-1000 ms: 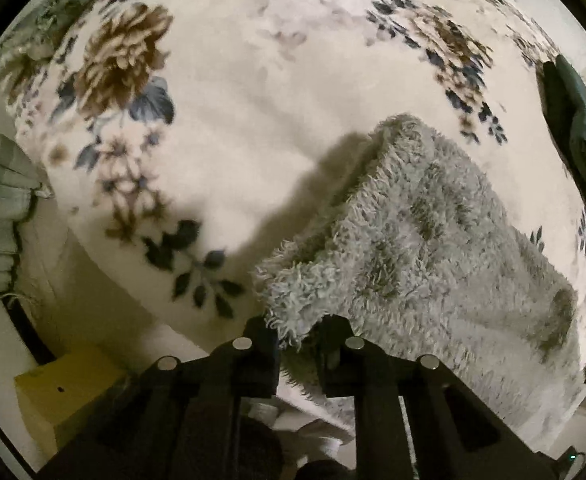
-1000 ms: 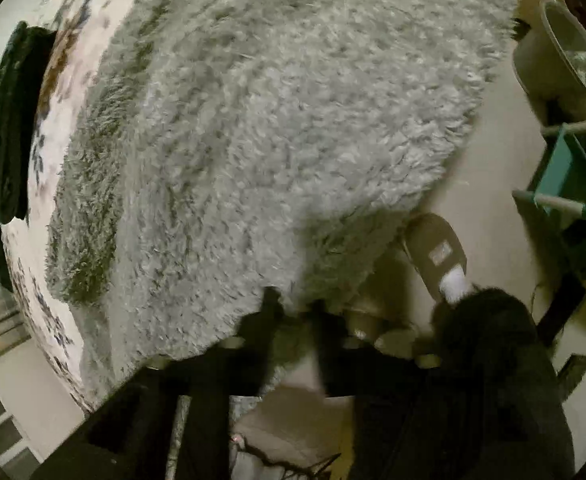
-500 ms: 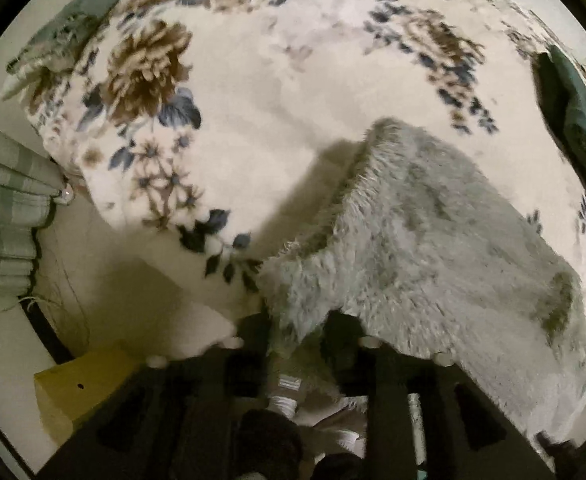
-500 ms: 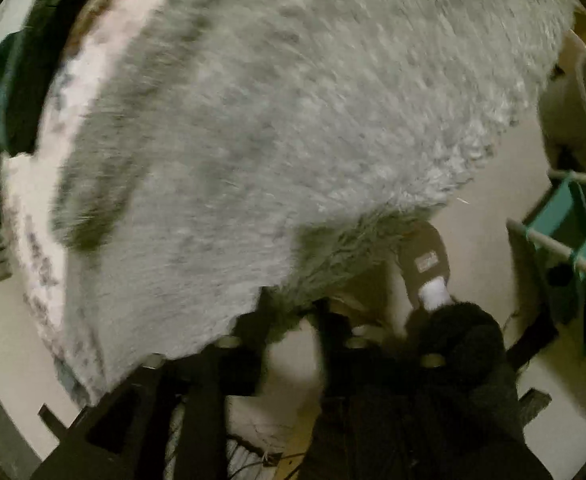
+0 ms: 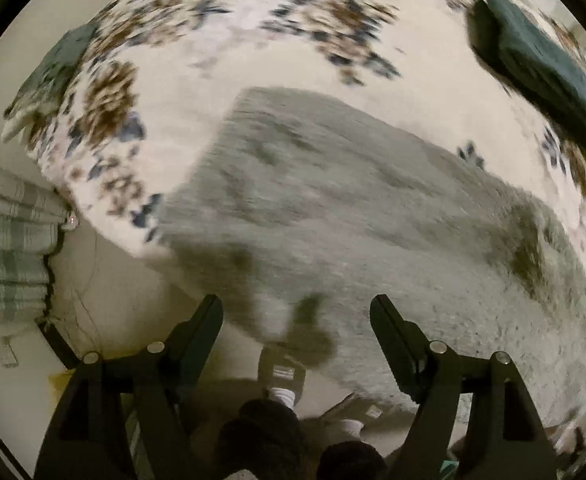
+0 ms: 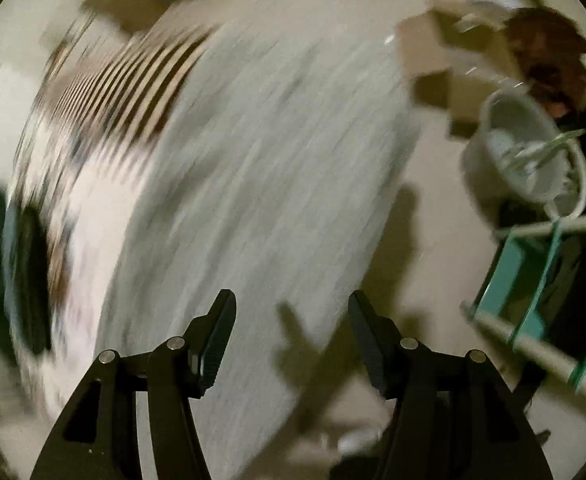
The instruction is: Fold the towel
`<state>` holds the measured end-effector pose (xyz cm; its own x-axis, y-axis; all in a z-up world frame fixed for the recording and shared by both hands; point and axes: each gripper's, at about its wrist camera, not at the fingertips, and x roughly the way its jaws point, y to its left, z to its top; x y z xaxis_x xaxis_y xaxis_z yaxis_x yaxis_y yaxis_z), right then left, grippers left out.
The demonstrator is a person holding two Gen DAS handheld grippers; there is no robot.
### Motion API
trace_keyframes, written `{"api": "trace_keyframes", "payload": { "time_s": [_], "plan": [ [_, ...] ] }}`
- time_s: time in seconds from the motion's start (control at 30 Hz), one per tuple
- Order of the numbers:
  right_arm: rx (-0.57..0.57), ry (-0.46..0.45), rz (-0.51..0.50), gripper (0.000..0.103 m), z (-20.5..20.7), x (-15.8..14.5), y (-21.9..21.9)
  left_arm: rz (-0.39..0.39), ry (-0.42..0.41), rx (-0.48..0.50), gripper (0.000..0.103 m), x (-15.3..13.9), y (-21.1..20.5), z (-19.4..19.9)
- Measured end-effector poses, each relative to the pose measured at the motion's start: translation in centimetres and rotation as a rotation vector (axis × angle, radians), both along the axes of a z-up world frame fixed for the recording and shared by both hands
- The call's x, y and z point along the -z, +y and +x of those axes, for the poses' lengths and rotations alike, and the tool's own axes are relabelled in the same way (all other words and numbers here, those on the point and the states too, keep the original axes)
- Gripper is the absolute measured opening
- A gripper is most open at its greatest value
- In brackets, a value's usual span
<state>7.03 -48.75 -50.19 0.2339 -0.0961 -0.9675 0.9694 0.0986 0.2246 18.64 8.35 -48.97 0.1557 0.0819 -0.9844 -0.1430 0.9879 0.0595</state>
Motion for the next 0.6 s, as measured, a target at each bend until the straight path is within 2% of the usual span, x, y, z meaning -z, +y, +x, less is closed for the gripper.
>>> {"api": "trace_keyframes", "payload": {
  "time_s": [0.07, 0.17, 0.23, 0.27, 0.43, 0.6],
  "plan": [
    [0.058, 0.017, -0.028, 0.061, -1.5, 0.9, -3.7, 0.037, 0.014, 0.038, 0.075, 1.2, -2.1, 0.5],
    [0.141, -0.013, 0.006, 0.06, -3.4, 3.5, -8.2, 0.071, 0.036, 0.054, 0.075, 2.9, -3.7, 1.2],
    [0.176, -0.053, 0.029, 0.034, -4.1, 5.1, -9.8, 0.086, 0.06, 0.056, 0.075, 4.0, -4.4, 1.7],
    [0.182, -0.083, 0.041, 0.008, -4.2, 5.4, -10.1, 0.087, 0.072, 0.049, 0.075, 4.3, -4.5, 2.0],
    [0.132, -0.079, -0.056, 0.004, -4.1, 2.9, -9.5, 0.118, 0.053, 0.066, 0.075, 3.8, -5.8, 2.7],
    [0.148, -0.075, 0.033, 0.005, -5.8, 4.3, -9.1, 0.109, 0.041, 0.108, 0.075, 2.9, -8.3, 3.0]
  ]
}}
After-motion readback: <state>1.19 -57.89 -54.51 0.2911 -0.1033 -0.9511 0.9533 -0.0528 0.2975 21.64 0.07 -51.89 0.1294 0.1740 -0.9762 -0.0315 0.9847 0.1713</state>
